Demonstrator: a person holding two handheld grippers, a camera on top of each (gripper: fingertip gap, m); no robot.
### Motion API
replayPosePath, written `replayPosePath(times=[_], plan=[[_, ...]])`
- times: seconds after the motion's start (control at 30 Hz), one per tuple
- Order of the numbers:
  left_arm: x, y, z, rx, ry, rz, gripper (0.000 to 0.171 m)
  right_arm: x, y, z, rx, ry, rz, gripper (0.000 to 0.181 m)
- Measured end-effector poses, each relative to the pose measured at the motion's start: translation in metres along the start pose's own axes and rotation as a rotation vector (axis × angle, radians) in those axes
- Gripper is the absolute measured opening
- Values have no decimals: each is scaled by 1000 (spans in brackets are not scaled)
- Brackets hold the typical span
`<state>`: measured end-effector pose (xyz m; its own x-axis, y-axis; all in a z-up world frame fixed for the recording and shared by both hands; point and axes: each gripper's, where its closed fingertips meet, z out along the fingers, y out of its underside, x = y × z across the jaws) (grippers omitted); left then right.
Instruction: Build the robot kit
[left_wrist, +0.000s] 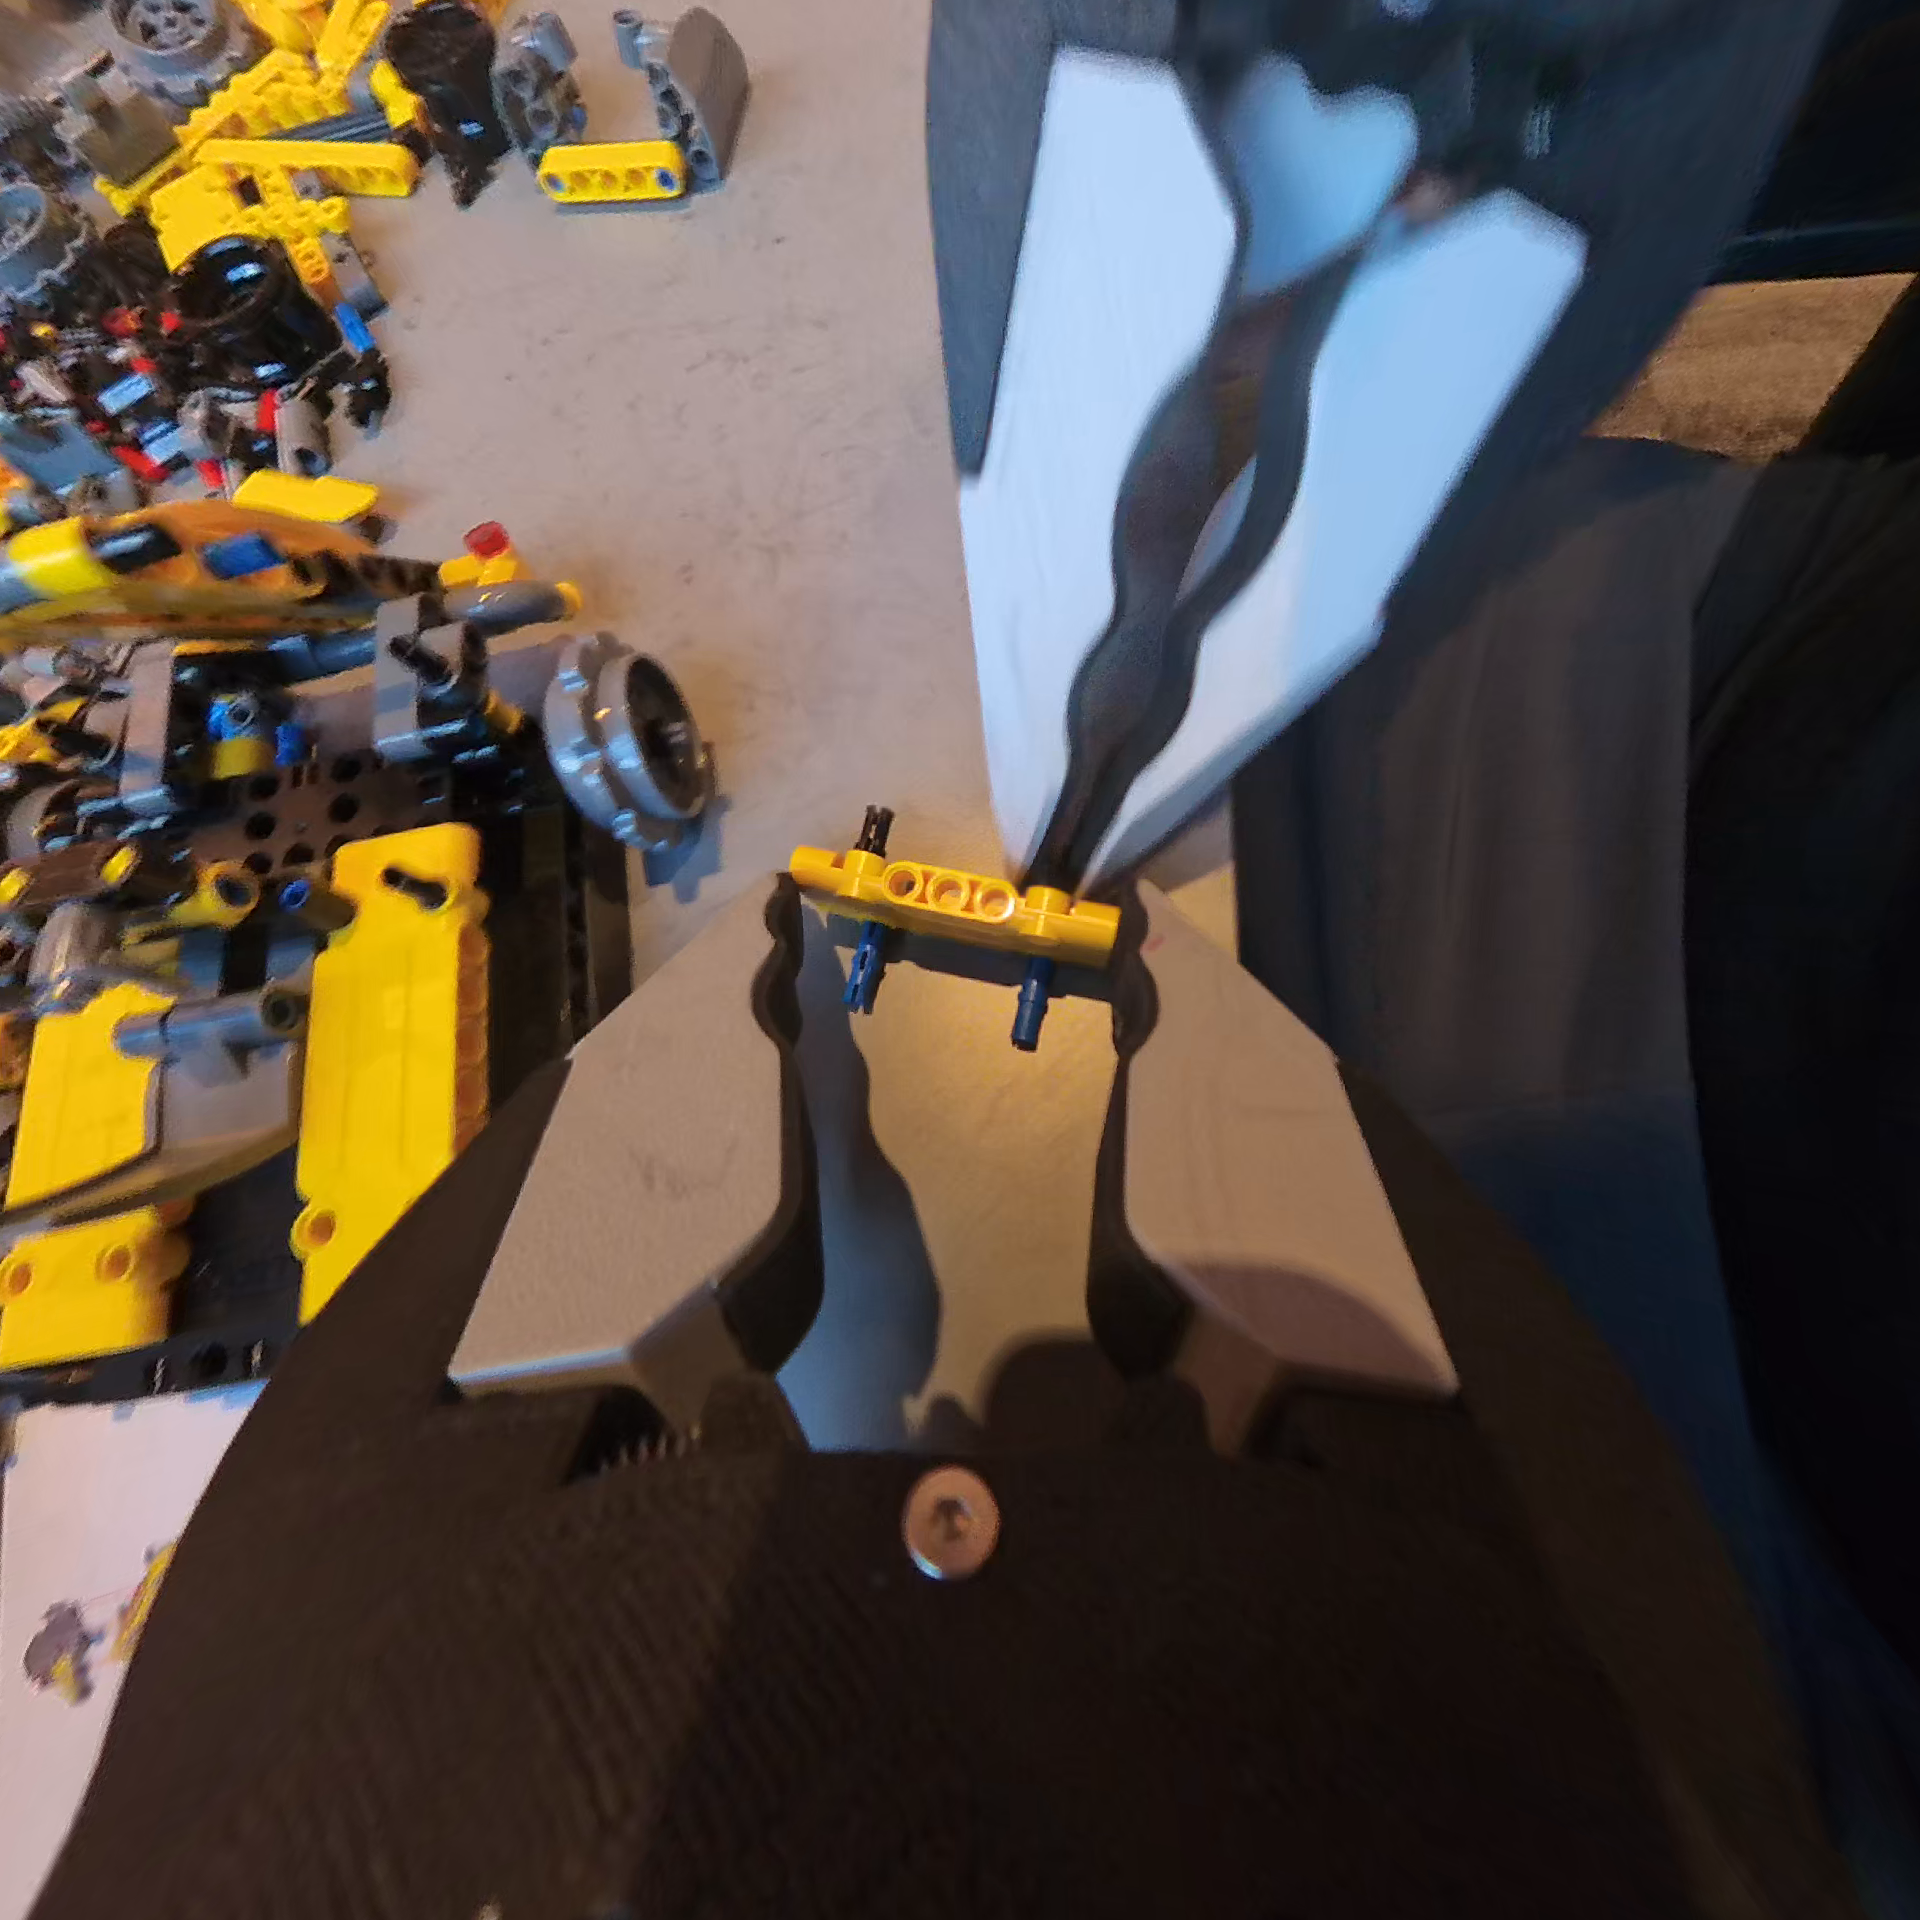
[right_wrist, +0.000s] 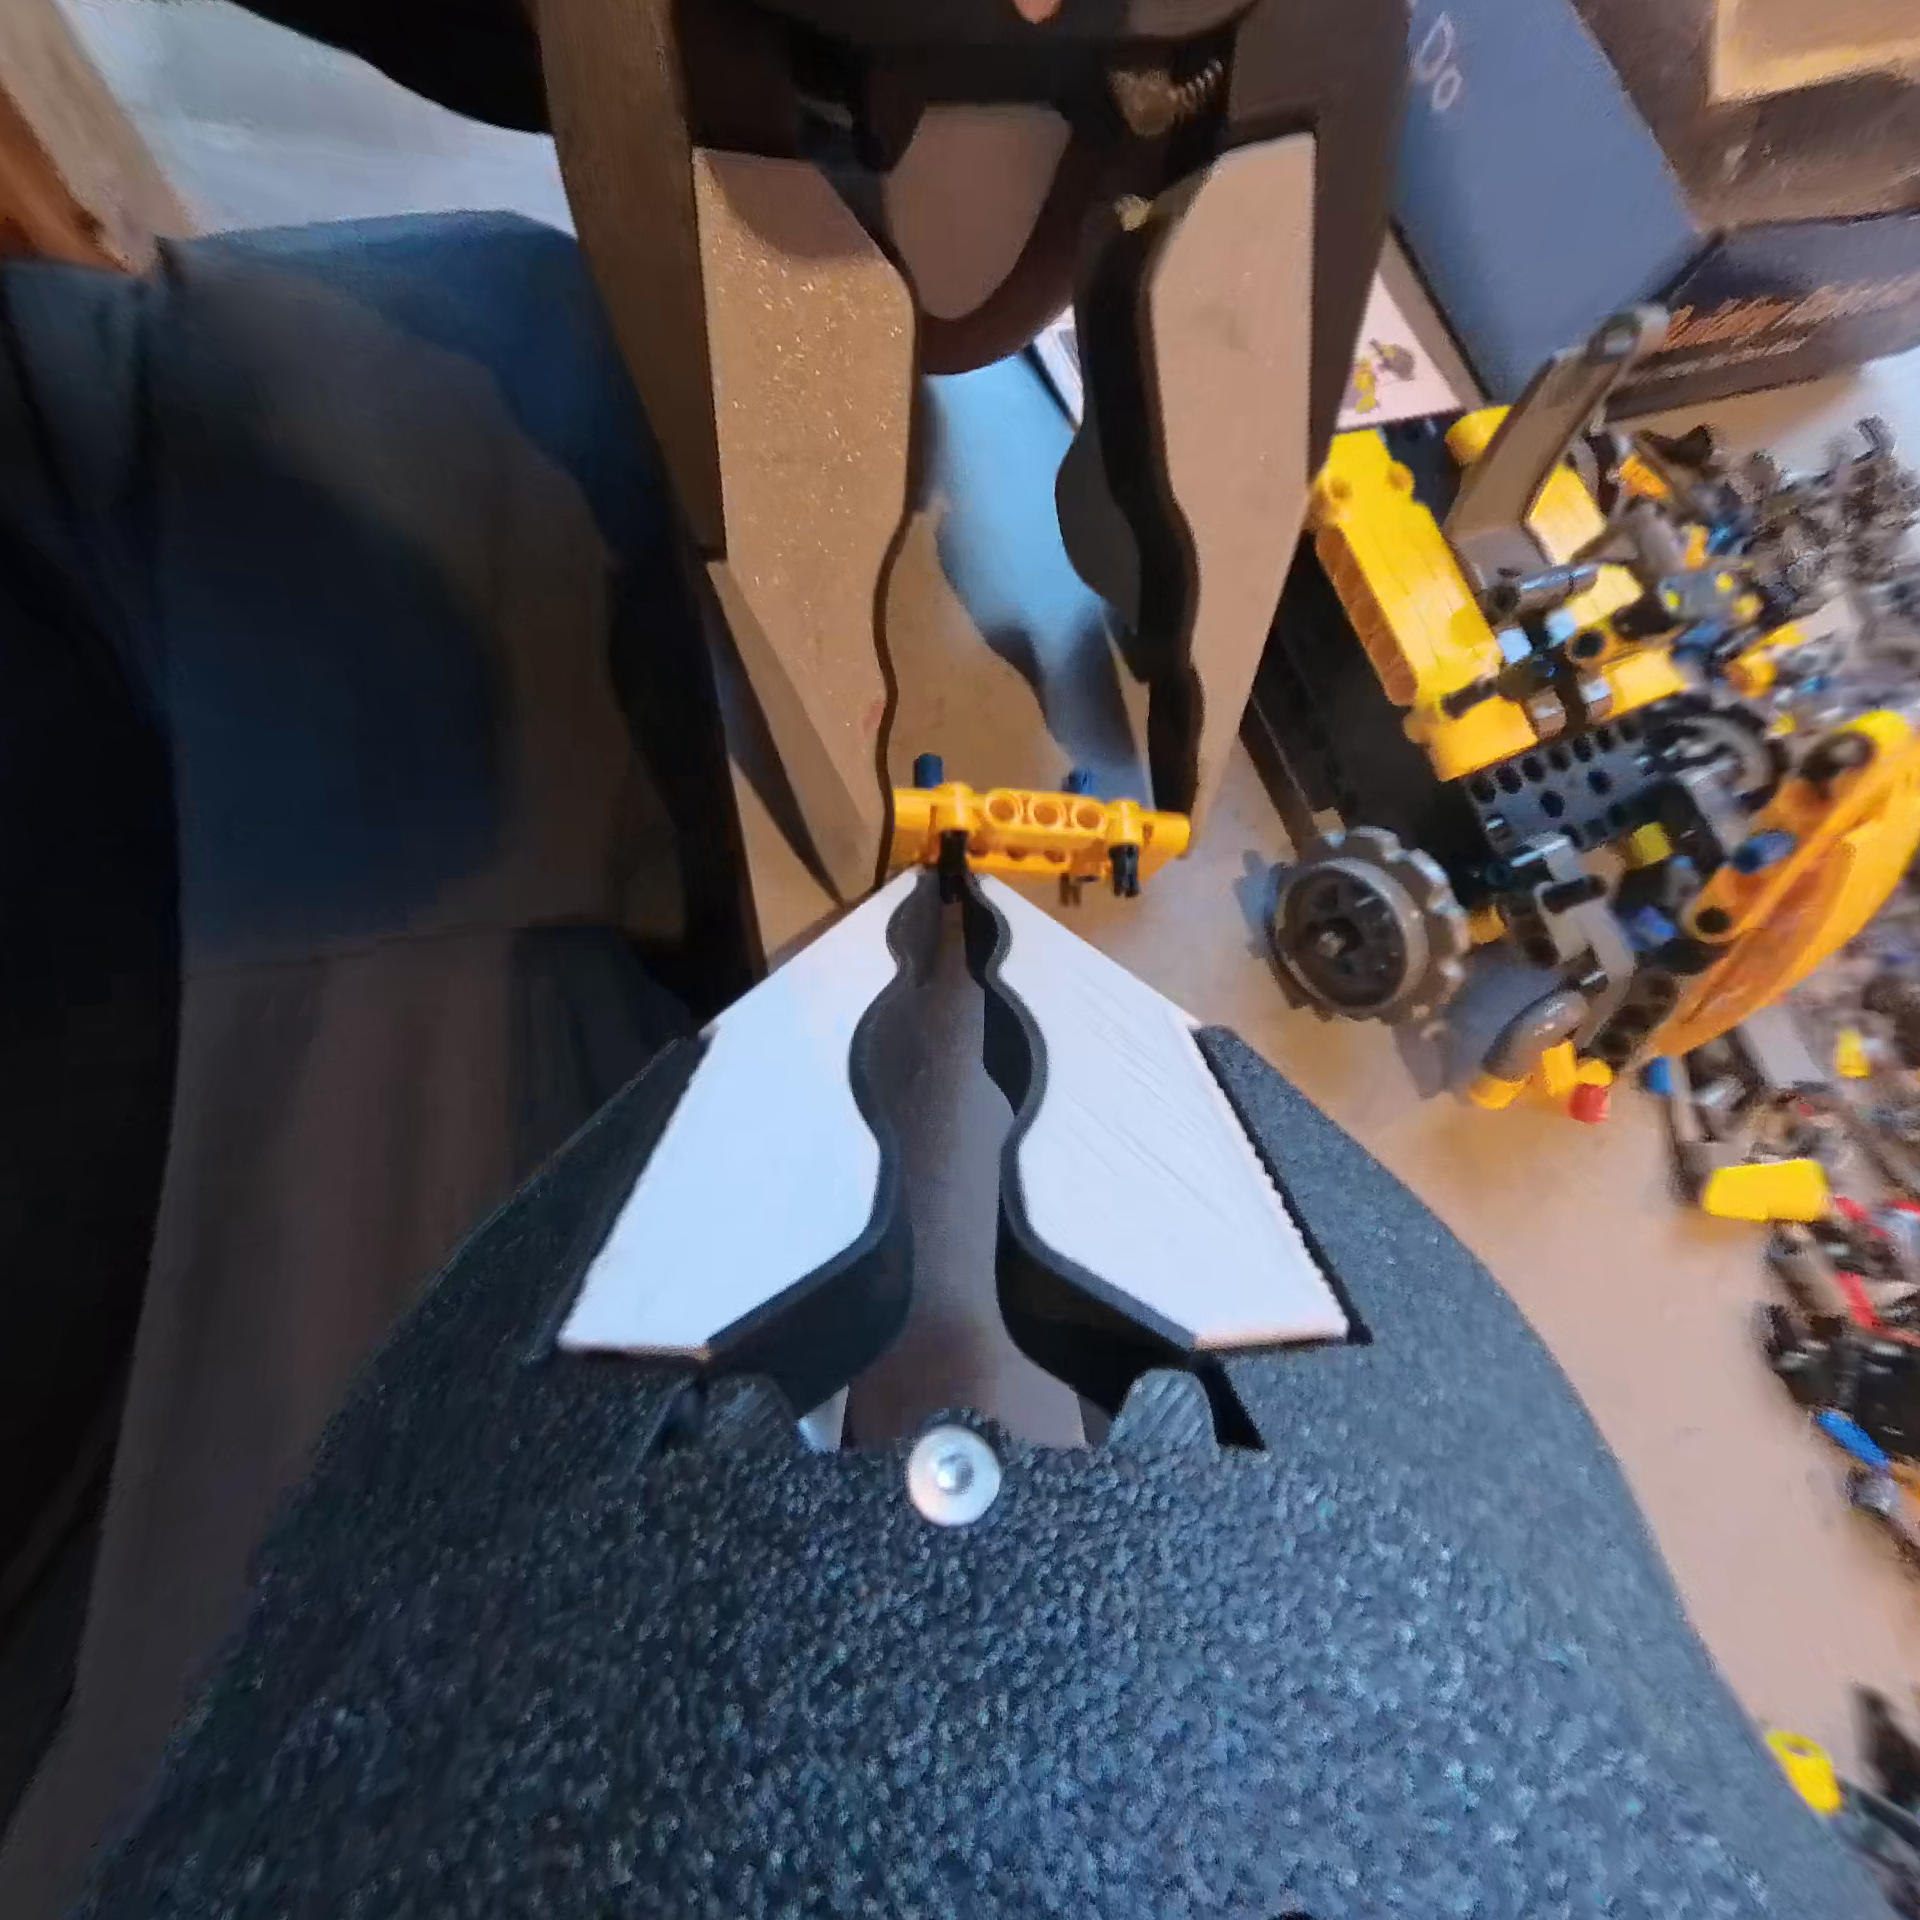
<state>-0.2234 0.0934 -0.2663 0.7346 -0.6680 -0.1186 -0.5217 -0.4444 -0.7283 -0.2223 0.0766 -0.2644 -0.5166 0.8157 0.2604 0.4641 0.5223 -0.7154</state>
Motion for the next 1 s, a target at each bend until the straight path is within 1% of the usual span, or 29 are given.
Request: replayPosePath(times=[0.07,0.1,0.2,0.3,0.5,0.6,0.7,0.77,0.87,0.97,1.0], plan=[[-1,0,-1,-7,-12,6,59,2,-1,2,-19,67,-56,3],[-1,1,-1,-3,-8,7,59,1,-2,2,-12,70,-55,3],[-1,1,-1,-6,-9,9,59,1,-1,-1,-9,35,-37,3],[0,0,0,-6,-3,0,59,0,1,-6,-46,-6,-36,4],[-1,-2,1,-9,-14,-7,60,7,7,-14,-77,-16,26,4],[0,-4,0,2,-7,-17,66,5,11,-15,-85,-6,36,4],[0,-8,-6,10,-5,-19,69,5,12,-18,-84,1,50,4],[-2,-11,-12,16,-17,-7,68,5,10,-22,-80,4,53,4],[1,-16,-17,34,14,-17,63,5,8,-25,-80,5,49,4],[-1,-10,-14,4,-7,-9,62,5,9,-25,-90,9,42,4],[-2,-12,-16,16,-19,6,56,4,8,-25,-89,8,39,4]])
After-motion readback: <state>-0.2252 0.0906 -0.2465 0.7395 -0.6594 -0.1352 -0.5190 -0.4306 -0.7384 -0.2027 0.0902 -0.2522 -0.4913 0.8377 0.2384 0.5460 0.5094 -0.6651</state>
